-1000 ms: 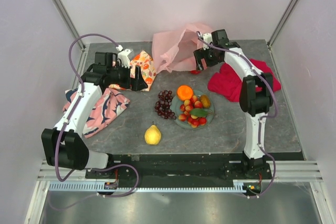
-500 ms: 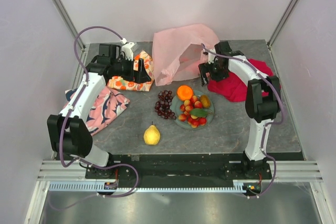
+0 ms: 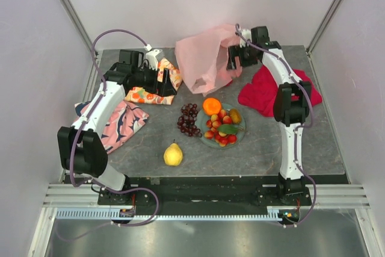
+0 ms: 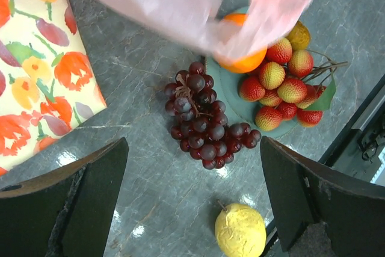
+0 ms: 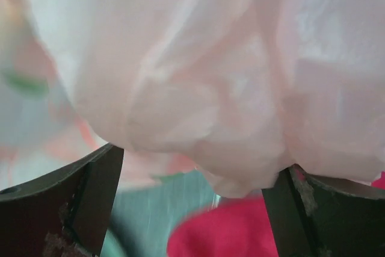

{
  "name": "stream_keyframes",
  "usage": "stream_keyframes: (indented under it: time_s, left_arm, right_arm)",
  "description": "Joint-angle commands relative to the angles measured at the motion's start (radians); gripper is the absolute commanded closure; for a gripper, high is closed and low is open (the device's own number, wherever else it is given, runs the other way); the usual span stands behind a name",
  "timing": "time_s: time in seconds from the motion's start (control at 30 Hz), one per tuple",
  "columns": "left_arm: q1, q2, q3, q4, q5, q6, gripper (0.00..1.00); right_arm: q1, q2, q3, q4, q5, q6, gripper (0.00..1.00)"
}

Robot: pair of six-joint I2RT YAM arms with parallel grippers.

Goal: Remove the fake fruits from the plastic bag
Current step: Adjust the plastic bag at the center of the board.

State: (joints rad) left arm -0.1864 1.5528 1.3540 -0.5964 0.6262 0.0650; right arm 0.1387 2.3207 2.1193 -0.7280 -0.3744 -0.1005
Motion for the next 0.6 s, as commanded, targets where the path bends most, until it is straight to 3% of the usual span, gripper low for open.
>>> stream_keyframes:
  time_s: [0.0,0.13,0.27,0.43,0.57]
  left_arm:
    - [-0.015,0.023,0.057,0.024,-0.019,0.039,0.03]
    - [-0.034,0.033,0.069,0.023,-0.033,0.048,0.02]
    - [-0.044,0.038,0.085,0.015,-0.039,0.053,0.02]
    - [-0.044,0.030,0.102,0.015,-0.036,0.053,0.02]
    - [-0.045,0.020,0.102,0.015,-0.034,0.053,0.02]
  right_arm:
    - [0.045,0.168,0.266,0.185,-0.160,0.054,0.02]
    - [0.123,0.249,0.390,0.353,-0.377,0.169,0.02]
    - [0.217,0.197,0.366,0.400,-0.500,0.188,0.02]
    - [0.162,0.083,0.240,0.380,-0.566,0.183,0.02]
    - [0.064,-0.145,0.044,0.375,-0.635,0.111,0.02]
